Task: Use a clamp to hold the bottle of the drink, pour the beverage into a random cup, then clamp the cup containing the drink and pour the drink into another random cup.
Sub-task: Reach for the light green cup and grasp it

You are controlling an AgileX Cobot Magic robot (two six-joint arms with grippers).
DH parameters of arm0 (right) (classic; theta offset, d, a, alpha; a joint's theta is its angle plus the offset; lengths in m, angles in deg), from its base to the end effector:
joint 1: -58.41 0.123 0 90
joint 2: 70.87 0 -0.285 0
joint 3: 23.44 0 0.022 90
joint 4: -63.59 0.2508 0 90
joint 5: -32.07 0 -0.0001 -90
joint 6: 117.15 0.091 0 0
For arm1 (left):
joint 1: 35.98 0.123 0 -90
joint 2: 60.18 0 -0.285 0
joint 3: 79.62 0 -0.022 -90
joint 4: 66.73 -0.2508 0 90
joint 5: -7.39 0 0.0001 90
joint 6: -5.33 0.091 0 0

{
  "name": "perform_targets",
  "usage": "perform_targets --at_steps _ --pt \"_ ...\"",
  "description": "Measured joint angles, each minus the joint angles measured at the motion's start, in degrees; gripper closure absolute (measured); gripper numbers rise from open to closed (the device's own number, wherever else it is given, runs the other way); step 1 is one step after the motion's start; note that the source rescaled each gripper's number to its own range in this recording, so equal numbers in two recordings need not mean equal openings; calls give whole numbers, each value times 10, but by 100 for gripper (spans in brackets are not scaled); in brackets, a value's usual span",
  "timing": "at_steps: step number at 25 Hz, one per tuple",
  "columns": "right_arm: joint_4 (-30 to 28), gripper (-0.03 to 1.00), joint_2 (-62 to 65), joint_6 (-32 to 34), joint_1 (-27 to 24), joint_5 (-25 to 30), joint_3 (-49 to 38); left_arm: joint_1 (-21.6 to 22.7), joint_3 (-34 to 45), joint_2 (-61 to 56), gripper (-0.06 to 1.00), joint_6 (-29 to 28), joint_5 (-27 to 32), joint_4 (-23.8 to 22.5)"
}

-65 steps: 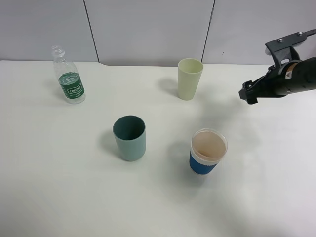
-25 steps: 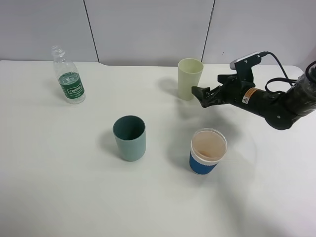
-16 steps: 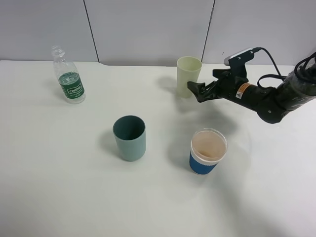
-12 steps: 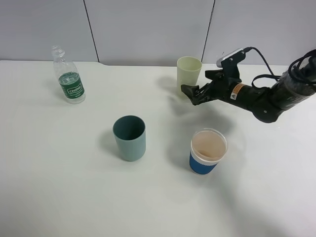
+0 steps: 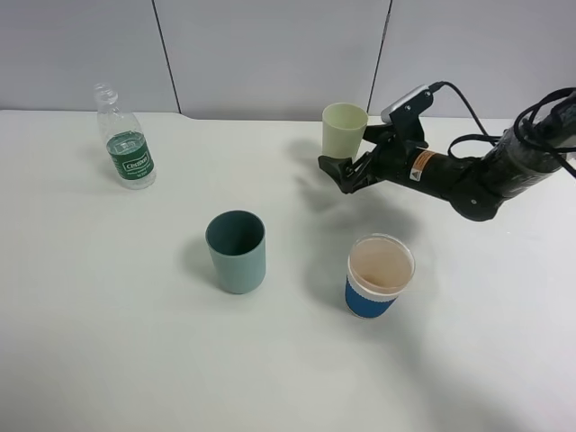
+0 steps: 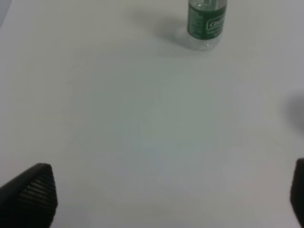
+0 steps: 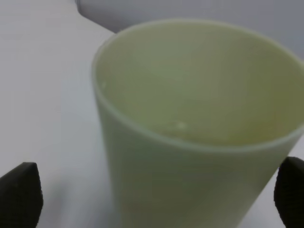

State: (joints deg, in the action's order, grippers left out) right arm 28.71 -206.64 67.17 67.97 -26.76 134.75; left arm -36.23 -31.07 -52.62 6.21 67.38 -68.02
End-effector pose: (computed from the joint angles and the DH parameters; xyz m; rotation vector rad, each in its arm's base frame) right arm 0.3843 0.1098 0.0791 -0.7345 1.6431 0.3886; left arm -0.0049 0.0018 0.2785 0.0191 2.0262 0.0338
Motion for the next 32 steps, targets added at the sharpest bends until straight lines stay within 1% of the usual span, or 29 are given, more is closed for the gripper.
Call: perform_targets --at_steps 11,16,18,20,23,27,28,29,30,32 --pt "-13 -1 -58 11 1 -1 79 0 0 0 -6 0 0 0" --pt "-18 -1 -67 11 8 -9 87 0 0 0 -6 0 0 0" --pt "-24 -1 -67 11 9 -23 88 0 0 0 -6 0 0 0" --pt "-28 4 -67 11 9 -33 89 0 0 0 -6 0 0 0" --pt "-31 13 -67 11 9 -40 89 0 0 0 -6 0 0 0" --pt "-41 19 -67 11 9 -40 89 0 0 0 -6 0 0 0" --pt "-43 23 -67 11 9 -40 89 0 0 0 -6 0 0 0" --pt "-44 33 -67 16 9 -40 89 0 0 0 -6 0 0 0" --pt "-44 47 -67 24 9 -40 89 0 0 0 -6 0 0 0" --pt "-44 83 -67 48 9 -40 89 0 0 0 -6 0 0 0"
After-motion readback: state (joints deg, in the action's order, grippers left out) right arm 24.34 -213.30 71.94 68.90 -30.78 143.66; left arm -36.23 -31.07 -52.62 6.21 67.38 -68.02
